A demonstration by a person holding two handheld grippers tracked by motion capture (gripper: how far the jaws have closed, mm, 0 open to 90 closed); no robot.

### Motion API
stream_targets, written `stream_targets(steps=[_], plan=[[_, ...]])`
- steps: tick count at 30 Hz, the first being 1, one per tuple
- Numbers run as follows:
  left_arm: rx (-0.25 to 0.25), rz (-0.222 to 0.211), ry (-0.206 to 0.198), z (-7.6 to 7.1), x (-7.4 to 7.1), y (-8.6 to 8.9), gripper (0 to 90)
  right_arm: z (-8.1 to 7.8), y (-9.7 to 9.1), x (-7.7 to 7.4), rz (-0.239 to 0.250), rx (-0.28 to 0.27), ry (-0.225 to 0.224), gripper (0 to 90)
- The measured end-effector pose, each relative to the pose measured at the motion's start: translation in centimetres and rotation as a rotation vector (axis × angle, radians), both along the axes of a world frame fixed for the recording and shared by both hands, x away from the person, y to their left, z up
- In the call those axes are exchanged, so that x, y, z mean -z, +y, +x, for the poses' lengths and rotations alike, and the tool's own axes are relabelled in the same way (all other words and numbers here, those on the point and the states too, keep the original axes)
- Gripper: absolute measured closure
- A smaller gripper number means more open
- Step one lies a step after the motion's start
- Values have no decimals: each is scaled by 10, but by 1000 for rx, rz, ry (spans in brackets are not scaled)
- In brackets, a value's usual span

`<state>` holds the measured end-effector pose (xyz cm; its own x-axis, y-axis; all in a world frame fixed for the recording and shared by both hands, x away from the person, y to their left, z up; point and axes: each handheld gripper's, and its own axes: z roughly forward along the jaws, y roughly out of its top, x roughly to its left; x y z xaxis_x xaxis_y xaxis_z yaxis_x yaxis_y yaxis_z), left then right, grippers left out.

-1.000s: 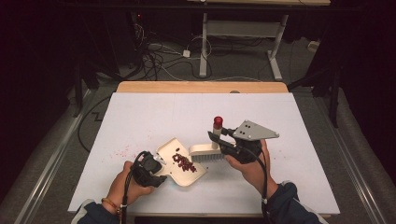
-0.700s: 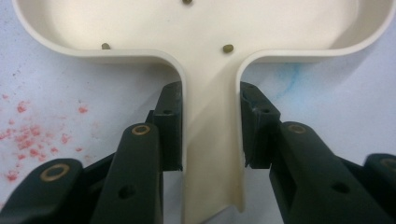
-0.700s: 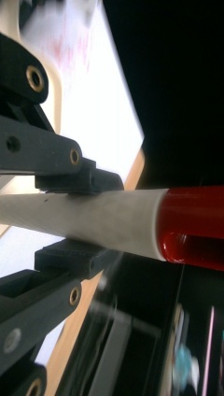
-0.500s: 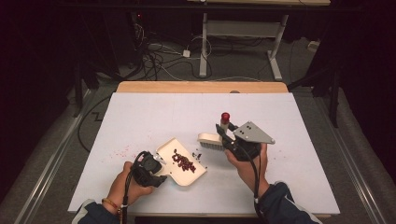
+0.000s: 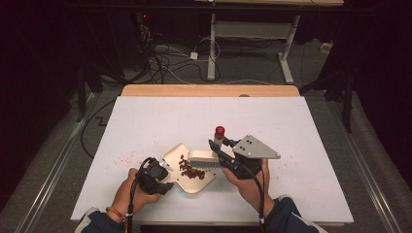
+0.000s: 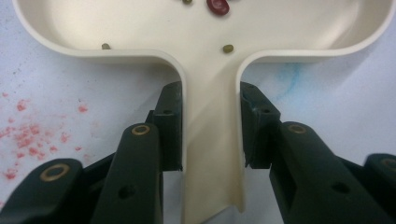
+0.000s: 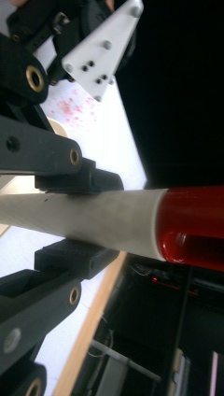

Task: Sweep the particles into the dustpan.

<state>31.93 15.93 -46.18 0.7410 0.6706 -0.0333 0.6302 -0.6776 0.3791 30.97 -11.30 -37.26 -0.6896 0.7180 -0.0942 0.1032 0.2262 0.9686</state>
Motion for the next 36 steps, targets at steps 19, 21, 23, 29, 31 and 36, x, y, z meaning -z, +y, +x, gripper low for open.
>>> stream_targets(steps=[19, 21, 23, 29, 31, 36], plan=[[17, 11, 2, -1, -1, 0, 640, 1, -72, -13, -135, 4, 74, 699], [16, 14, 2, 0, -1, -1, 640, 1, -70, -10, -143, -13, 91, 699], [13, 4, 8, 1, -1, 0, 639, 2, -65, -8, -132, -31, 107, 699], [14, -1, 11, 2, -1, 0, 639, 8, -37, -1, -83, -63, 52, 699], [15, 2, 9, 1, -1, 0, 639, 8, -33, -2, -51, -87, 54, 699], [13, -1, 9, 1, -1, 0, 639, 4, -36, -9, -19, -98, 22, 699]])
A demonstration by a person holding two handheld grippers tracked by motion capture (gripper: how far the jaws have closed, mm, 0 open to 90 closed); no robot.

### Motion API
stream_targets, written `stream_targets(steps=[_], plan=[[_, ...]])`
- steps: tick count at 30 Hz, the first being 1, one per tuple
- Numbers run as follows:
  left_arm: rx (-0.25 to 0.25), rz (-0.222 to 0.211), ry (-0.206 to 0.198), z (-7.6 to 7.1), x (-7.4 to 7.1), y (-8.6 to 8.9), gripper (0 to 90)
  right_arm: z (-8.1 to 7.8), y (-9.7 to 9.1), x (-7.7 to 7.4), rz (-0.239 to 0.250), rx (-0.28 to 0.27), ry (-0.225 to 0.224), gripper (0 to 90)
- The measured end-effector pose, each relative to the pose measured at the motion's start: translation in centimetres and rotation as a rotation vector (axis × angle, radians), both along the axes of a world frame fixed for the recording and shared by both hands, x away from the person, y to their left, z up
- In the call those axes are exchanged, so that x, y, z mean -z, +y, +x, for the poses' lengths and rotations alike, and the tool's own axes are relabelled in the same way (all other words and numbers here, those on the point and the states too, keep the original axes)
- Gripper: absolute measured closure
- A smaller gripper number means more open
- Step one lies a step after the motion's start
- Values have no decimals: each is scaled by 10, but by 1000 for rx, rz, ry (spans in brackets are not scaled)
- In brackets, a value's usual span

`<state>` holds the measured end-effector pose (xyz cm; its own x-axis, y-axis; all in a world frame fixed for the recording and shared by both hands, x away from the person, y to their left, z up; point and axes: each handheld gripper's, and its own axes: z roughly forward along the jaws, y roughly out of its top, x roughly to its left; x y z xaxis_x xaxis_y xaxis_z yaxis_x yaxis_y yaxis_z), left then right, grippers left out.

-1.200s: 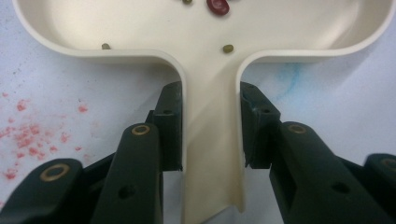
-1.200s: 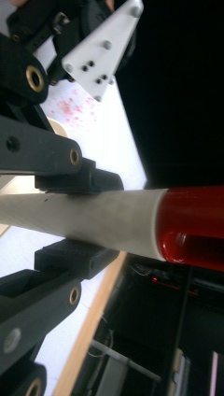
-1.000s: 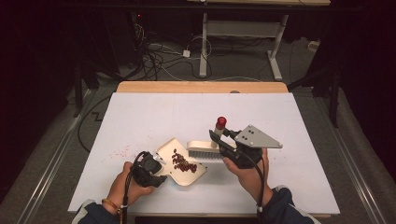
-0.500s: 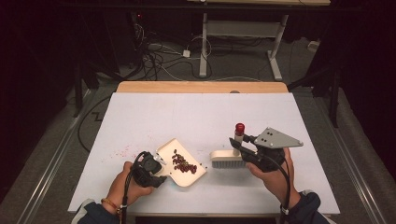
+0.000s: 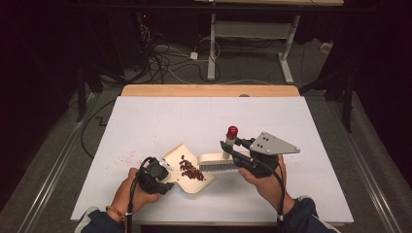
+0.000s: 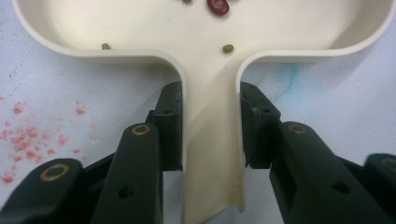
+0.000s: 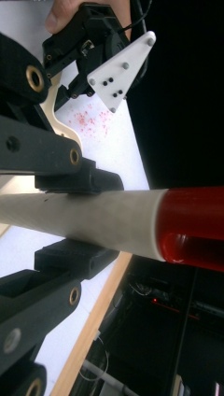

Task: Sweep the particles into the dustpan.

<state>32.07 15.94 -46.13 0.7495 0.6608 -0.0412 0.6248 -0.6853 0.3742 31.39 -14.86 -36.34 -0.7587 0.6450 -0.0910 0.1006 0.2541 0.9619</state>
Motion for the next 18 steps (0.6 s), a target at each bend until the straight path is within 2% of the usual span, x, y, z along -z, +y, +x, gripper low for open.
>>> stream_targets(steps=[4, 6, 9, 11, 13, 15, 18], plan=[[0, 7, -4, -1, 0, -1, 639, 3, -12, -3, 9, 47, 3, 699], [0, 8, -3, 0, 0, -1, 639, 4, -16, 0, -18, 102, -13, 699], [-2, 9, -2, 0, 0, -2, 639, 4, -12, 6, -87, 142, -36, 699], [0, 13, -2, 0, 0, -2, 639, 1, -7, 10, -113, 131, -37, 699], [-2, 11, -2, 0, 0, -2, 639, -3, 0, 12, -118, 106, -26, 699], [-2, 11, -2, 0, 0, -2, 639, -8, 11, 14, -129, 88, -42, 699], [-3, 9, -5, -1, 0, -2, 639, -12, 18, 16, -95, 33, -19, 699]])
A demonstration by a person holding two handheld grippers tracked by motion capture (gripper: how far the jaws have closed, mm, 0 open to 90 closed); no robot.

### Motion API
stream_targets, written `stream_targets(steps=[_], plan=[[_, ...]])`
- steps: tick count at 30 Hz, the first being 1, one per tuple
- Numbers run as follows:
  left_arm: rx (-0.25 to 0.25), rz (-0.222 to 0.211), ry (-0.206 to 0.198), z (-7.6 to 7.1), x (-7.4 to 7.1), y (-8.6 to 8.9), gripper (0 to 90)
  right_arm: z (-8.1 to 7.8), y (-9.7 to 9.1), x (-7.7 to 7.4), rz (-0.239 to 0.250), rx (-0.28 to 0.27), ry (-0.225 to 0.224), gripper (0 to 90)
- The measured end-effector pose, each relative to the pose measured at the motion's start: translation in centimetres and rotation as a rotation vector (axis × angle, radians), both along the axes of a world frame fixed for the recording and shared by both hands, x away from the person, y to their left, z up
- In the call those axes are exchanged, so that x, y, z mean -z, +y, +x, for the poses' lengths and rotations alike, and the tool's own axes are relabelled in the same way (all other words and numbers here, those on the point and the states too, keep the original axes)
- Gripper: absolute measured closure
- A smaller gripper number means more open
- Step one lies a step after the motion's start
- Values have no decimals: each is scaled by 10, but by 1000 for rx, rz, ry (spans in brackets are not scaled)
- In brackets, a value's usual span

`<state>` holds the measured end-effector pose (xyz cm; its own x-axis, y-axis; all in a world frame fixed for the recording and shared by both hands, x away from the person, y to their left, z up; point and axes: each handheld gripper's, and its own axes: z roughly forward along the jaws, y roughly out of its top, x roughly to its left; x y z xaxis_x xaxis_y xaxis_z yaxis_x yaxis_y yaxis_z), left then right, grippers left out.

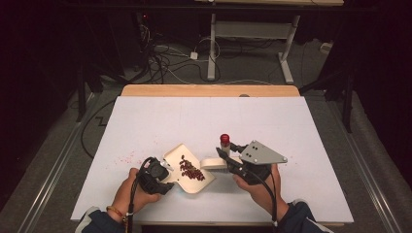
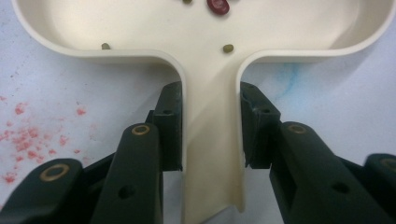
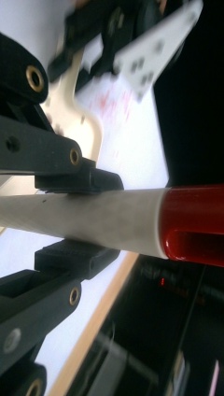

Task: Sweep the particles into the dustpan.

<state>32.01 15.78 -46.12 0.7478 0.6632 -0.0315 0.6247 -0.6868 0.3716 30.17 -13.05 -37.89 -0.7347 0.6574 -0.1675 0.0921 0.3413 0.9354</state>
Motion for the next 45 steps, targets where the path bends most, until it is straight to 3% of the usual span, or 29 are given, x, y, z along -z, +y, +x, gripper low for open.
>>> stream_targets(steps=[3, 6, 9, 20, 27, 31, 38, 45], plan=[[0, -1, 0, 0, 0, 0, 639, -3, 0, -3, 45, -21, 8, 700], [0, -3, 1, 0, 0, 0, 639, -4, -6, -9, 75, -4, -19, 699], [-2, -5, 1, 0, 0, 1, 639, -2, -12, -12, 90, 10, -14, 699], [-10, -19, 1, 0, 1, 2, 638, 5, -18, -10, 96, 69, -14, 699], [-15, -21, -1, 0, 1, 2, 638, 5, -12, -3, 71, 124, -59, 699], [-20, -23, -3, 0, 1, 2, 639, 4, -1, 5, 52, 97, -34, 699], [-28, -28, -3, 0, 1, 2, 639, -3, 9, 4, 92, 34, 3, 699], [-41, -66, -7, 1, 3, 4, 639, -3, 6, -5, 117, 49, -26, 699]])
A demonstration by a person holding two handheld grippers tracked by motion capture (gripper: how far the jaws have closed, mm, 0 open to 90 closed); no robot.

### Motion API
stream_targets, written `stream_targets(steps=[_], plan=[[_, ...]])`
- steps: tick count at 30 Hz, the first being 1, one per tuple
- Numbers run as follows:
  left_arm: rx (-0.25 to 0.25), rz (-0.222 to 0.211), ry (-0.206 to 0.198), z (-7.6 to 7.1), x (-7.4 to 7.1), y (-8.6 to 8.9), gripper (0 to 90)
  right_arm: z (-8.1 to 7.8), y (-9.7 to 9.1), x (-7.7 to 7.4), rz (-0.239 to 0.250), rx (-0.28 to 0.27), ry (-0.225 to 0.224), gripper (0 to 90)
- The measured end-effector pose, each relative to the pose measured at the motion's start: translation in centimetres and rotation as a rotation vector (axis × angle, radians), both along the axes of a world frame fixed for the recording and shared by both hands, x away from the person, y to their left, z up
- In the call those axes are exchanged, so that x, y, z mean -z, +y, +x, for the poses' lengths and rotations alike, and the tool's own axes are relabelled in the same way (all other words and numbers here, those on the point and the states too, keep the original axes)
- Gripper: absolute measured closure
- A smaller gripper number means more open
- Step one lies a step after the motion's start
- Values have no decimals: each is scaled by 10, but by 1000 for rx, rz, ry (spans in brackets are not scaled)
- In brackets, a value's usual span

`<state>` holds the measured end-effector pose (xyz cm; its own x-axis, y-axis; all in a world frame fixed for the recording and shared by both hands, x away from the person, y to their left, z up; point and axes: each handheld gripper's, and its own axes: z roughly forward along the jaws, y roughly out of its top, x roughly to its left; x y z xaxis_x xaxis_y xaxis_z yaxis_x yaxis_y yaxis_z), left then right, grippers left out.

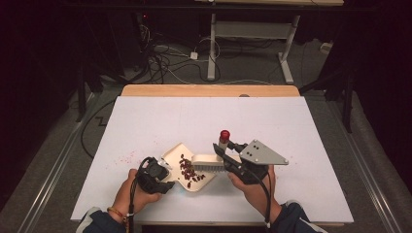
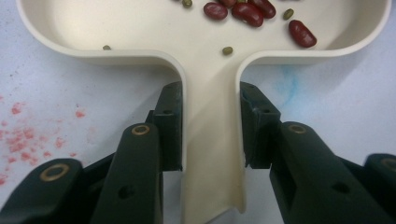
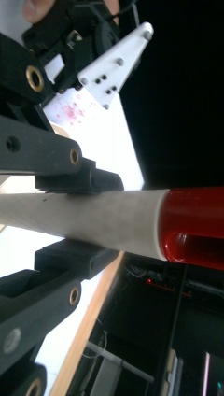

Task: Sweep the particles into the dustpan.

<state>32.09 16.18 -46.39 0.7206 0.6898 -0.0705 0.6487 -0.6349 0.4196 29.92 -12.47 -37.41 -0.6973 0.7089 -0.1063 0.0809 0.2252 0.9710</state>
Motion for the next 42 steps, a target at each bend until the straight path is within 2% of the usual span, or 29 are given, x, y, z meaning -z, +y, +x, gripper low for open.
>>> stream_targets(steps=[3, 8, 10, 15, 17, 19, 20, 25, 29, 37, 42], plan=[[-7, -25, -12, 0, 1, 2, 639, 2, -9, -6, 16, 28, -18, 699], [-42, -104, -52, -3, 7, 11, 639, 7, -25, -11, 35, 69, -15, 699], [-56, -116, -65, -4, 9, 12, 639, 10, -31, -10, 34, 80, -14, 699], [-73, -95, -78, -5, 8, 13, 640, 14, -39, -11, 13, 93, -5, 700], [-93, -74, -83, -5, 7, 15, 640, 15, -41, -11, 1, 92, -1, 700], [-103, -83, -72, -4, 6, 20, 641, 17, -45, -12, -5, 99, 4, 699], [-117, -71, -79, -4, 6, 23, 640, 17, -47, -12, -5, 102, 7, 699], [-157, -84, -78, -2, 6, 34, 640, 20, -59, -11, -9, 123, 24, 699], [-176, -92, -79, 0, 5, 41, 640, 21, -79, -14, 12, 149, 52, 699], [-205, -82, -86, 5, 6, 48, 639, 17, -122, -20, 27, 204, 84, 699], [-216, -81, -93, 7, 7, 52, 639, 12, -140, -24, 22, 212, 97, 698]])
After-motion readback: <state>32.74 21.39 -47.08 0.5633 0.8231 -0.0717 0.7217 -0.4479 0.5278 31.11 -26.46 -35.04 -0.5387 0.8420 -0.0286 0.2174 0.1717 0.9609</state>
